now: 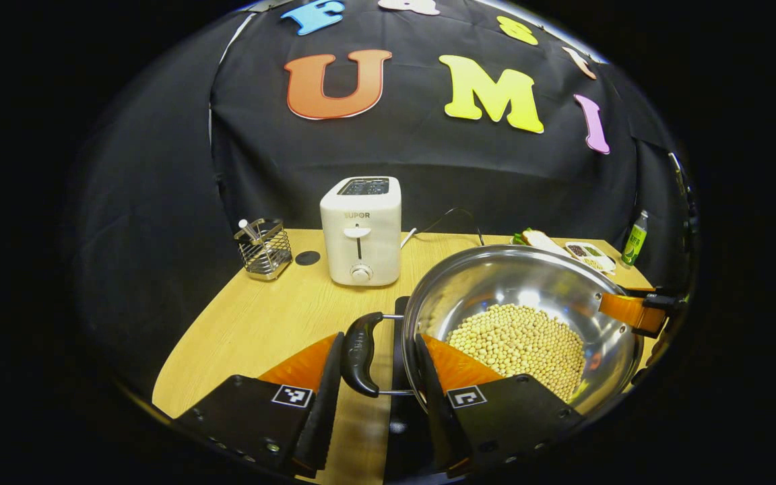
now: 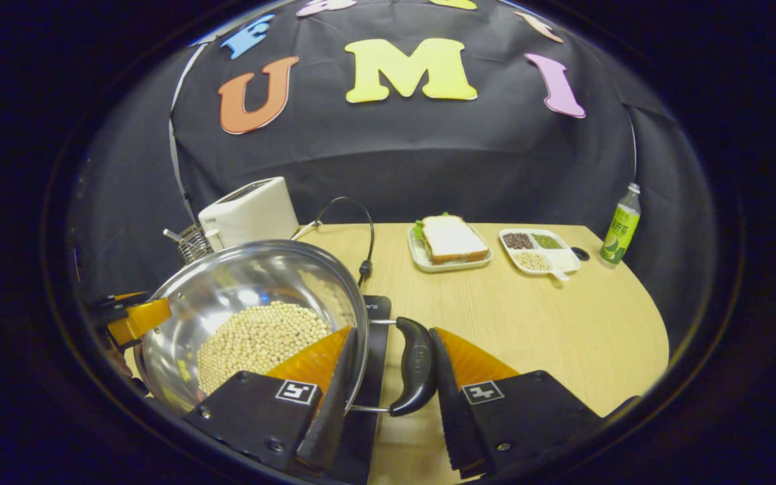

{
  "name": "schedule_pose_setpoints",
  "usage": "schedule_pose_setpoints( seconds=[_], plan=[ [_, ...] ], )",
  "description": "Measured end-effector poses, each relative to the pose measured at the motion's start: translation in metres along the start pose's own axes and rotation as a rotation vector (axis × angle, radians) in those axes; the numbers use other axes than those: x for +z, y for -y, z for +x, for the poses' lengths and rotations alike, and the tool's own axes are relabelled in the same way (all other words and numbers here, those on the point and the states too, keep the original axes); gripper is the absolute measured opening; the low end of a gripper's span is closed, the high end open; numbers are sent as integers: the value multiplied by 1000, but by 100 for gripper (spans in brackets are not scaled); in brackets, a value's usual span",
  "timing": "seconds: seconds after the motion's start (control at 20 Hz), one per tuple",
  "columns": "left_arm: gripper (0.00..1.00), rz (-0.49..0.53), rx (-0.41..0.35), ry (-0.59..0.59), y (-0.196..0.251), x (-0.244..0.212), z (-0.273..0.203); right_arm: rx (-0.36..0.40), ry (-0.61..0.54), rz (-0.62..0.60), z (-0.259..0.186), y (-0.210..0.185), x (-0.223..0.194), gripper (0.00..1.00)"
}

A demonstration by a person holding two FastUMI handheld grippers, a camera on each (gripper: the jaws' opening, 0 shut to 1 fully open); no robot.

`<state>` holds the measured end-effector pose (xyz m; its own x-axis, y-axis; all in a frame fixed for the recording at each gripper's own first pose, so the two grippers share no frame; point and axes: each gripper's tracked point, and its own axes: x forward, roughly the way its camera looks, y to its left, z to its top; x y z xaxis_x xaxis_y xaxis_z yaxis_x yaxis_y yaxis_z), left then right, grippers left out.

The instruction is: First push the handle of the pot to place it horizontally, then grasp the pot with both hands and set it on the induction cooktop.

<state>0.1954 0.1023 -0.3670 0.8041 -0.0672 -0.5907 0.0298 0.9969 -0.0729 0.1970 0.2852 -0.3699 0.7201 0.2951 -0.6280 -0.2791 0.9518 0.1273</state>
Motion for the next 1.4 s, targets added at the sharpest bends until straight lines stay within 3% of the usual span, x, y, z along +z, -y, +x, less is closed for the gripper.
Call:
schedule_pose_setpoints(
  seconds=[0.25,0.3,0.35,0.4,0.45,0.8,0.9,0.95,1.1,1.2,1.3,1.4],
  plan=[
    [63,1,21,36,-4,12,-3,49,27,3,1,-1,2,75],
    [58,-6,31,66,-6,18,-8,55,33,8,-3,1,4,74],
    [76,-13,34,85,-7,25,-12,63,44,13,-4,2,7,81],
    [90,-19,26,98,-4,28,-18,62,60,12,-8,4,10,80],
    [95,-17,27,106,-3,32,-25,76,83,12,-14,3,15,79],
    [96,-18,48,222,12,65,-82,140,333,-9,-106,8,76,79],
    [96,14,48,278,24,81,-106,146,393,-3,-141,14,89,93],
    [96,21,52,302,30,89,-119,120,385,5,-156,26,91,89],
    [95,4,-5,394,66,117,-166,105,456,45,-208,47,109,92],
    [95,13,-18,441,82,133,-197,27,495,41,-239,78,117,87],
    [95,43,-10,500,98,151,-229,9,542,-1,-273,89,128,92],
    [95,63,-12,523,115,161,-256,-53,577,-42,-303,103,131,88]
  ],
)
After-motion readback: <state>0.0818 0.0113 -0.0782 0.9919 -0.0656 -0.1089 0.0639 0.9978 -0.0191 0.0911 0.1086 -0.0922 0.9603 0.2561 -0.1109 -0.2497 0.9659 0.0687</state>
